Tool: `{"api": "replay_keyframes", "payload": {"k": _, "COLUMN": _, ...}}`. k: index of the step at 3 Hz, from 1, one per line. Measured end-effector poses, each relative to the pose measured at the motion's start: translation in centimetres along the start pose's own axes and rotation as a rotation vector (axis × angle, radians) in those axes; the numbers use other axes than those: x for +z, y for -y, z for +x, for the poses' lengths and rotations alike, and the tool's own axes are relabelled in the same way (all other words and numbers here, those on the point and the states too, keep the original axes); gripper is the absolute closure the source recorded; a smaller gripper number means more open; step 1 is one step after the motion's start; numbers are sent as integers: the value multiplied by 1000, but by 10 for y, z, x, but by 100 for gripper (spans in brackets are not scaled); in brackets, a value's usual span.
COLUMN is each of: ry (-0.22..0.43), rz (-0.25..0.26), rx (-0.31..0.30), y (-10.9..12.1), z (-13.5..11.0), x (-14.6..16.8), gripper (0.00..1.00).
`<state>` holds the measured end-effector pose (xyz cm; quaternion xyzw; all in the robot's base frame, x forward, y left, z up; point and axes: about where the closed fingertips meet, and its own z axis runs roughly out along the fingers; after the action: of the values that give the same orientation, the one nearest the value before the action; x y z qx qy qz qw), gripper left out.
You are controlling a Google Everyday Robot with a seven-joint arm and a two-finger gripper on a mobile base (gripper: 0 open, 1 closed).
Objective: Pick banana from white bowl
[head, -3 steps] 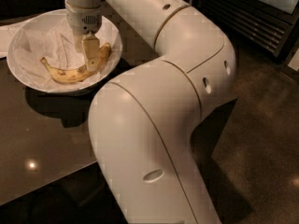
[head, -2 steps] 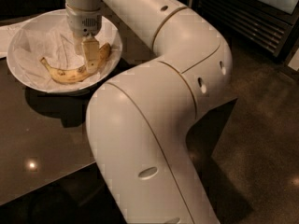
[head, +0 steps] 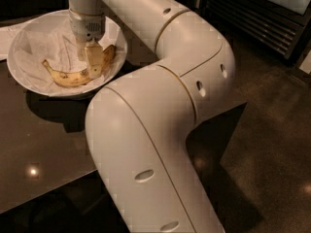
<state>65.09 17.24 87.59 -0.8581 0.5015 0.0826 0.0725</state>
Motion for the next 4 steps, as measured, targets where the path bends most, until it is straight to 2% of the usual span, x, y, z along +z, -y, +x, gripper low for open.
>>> {"api": "replay_keyframes", "payload": {"k": 3, "ry": 39, "rz": -35, "rx": 13, "y": 2, "z": 4, "x": 16, "gripper": 40}}
{"api": "replay_keyframes", "payload": {"k": 4, "ry": 43, "rz": -46, "rx": 9, "y": 4, "z": 5, "x": 22, "gripper": 29}}
